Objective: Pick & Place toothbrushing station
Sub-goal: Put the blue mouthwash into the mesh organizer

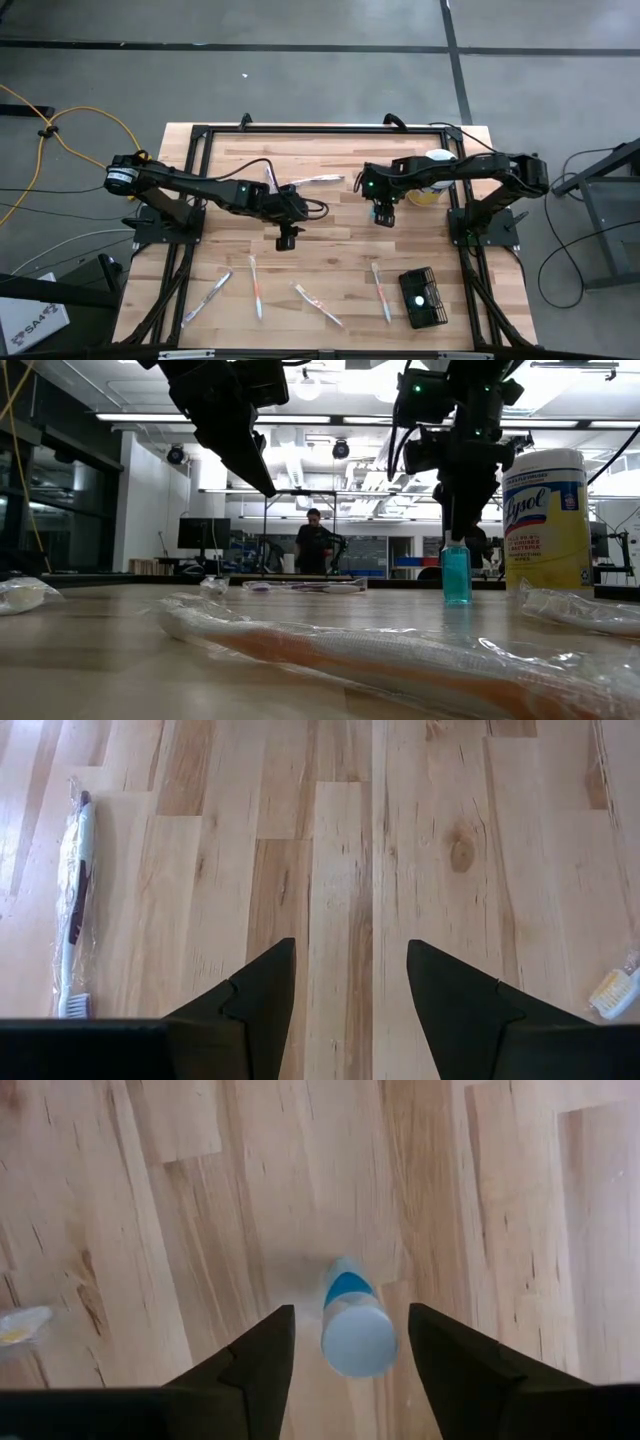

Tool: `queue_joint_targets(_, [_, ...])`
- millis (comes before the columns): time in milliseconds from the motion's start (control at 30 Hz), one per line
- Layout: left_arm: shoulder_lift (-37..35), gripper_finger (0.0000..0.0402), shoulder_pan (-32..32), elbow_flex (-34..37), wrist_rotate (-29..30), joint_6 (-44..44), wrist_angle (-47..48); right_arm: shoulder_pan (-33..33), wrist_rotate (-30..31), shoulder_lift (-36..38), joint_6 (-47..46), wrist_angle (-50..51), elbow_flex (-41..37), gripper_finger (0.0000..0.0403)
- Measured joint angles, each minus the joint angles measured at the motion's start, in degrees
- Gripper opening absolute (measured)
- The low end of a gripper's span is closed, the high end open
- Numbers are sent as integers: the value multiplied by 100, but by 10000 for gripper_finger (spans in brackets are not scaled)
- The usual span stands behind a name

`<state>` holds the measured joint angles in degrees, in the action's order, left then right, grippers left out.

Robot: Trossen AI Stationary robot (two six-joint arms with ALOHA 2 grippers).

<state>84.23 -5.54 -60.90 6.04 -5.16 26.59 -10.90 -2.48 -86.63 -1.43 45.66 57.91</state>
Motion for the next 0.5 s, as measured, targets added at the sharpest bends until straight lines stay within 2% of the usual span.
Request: queue_joint_targets(500, [0, 185, 0, 0, 0, -1, 0, 0, 101, 0, -3, -26, 0, 187])
